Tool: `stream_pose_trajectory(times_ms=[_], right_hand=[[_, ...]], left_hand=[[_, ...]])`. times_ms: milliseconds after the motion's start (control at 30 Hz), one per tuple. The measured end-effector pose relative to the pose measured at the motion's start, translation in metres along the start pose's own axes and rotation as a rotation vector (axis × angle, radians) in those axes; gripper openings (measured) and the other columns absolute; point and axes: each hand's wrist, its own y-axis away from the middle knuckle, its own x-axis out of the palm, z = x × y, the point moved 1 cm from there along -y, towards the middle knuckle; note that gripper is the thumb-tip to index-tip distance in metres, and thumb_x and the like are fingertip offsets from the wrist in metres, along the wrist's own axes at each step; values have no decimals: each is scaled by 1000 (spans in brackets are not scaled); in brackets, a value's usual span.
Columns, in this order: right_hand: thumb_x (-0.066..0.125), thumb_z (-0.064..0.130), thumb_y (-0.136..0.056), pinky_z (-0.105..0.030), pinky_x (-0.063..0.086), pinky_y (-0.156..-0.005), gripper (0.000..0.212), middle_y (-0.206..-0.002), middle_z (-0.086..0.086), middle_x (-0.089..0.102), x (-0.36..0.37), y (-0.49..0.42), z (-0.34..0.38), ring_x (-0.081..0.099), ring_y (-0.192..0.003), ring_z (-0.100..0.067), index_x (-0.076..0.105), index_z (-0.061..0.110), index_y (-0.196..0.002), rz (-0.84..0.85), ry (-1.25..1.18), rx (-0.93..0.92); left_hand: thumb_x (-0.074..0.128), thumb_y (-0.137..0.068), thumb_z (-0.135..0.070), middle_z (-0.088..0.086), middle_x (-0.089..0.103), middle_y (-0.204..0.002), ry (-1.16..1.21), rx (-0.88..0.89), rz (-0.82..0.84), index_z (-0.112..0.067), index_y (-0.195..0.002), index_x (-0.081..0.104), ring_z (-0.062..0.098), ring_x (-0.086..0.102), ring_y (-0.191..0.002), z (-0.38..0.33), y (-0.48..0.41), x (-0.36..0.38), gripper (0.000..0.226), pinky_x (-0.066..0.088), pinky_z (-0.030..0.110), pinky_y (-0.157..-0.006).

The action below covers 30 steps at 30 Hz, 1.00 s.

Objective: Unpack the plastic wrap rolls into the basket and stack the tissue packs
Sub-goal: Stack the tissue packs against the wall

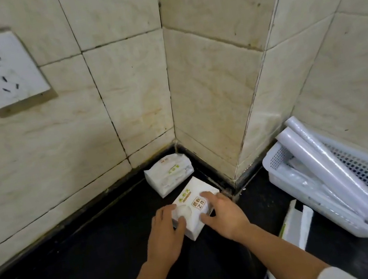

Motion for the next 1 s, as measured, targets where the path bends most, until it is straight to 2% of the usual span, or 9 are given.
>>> stream_pose_trajectory(times_ms=[67,167,267,400,467,533,667,833,1000], right_hand=[[58,47,-82,-38,49,-93,66,-129,-1,54,5,0,-3,53,-117,-19,34,34,-142,-20,-28,-13],[55,52,-80,-35,51,-89,66,-127,4,57,9,-1,-10,56,-112,-12,34,37,-141,-60,-1,-53],[49,59,-79,-31,53,-86,66,-123,8,59,12,-6,-15,59,-108,-9,35,38,-140,-114,57,-95],[47,60,-80,-29,54,-81,64,-115,7,63,18,-17,-14,62,-101,-8,42,33,-138,-207,48,-149],[50,58,-82,-32,55,-80,63,-113,5,64,20,-28,-9,63,-100,-10,44,30,-138,-238,21,-164],[55,54,-83,-34,54,-80,61,-113,4,63,22,-41,-3,63,-100,-12,44,29,-138,-268,-3,-159],[57,50,-85,-34,54,-81,60,-112,1,60,24,-67,8,60,-101,-15,42,30,-139,-277,-46,-153],[57,49,-88,-37,53,-80,59,-115,-1,61,22,-102,23,59,-105,-18,35,30,-139,-253,-63,-149],[67,43,-84,-40,56,-74,58,-114,-3,65,18,-128,34,65,-98,-20,26,27,-121,-214,-220,-17]], left_hand=[[51,-95,-35,-1,58,-118,84,-52,-47,-32,-117,49,10,57,-99,1,-15,-3,23,50,29,-81],[53,-94,-32,-1,64,-99,88,-77,-69,-28,-138,37,15,62,-90,7,-47,-13,47,54,36,-78],[55,-93,-32,8,65,-103,-66,-81,-15,-28,-146,27,24,63,-94,14,-88,-20,59,54,42,-81],[48,-97,-36,14,66,-104,-181,-87,37,-14,-121,50,31,64,-93,21,-125,-23,32,54,38,-75],[47,-98,-35,7,66,-82,-86,-6,-65,-13,-102,54,25,65,-77,20,-131,-30,23,47,29,-59],[47,-97,-36,-4,61,-69,-2,86,-154,-18,-95,54,8,60,-63,14,-132,-41,19,40,18,-50],[46,-97,-40,-15,62,-74,85,225,-205,-34,-96,53,-7,59,-71,3,-126,-63,9,44,4,-55],[44,-96,-44,-11,65,-78,2,263,-225,-33,-101,51,2,61,-67,0,-129,-71,15,52,20,-55],[44,-97,-41,-1,65,-89,-72,280,-225,-25,-105,52,12,61,-75,3,-136,-68,20,55,35,-64]])
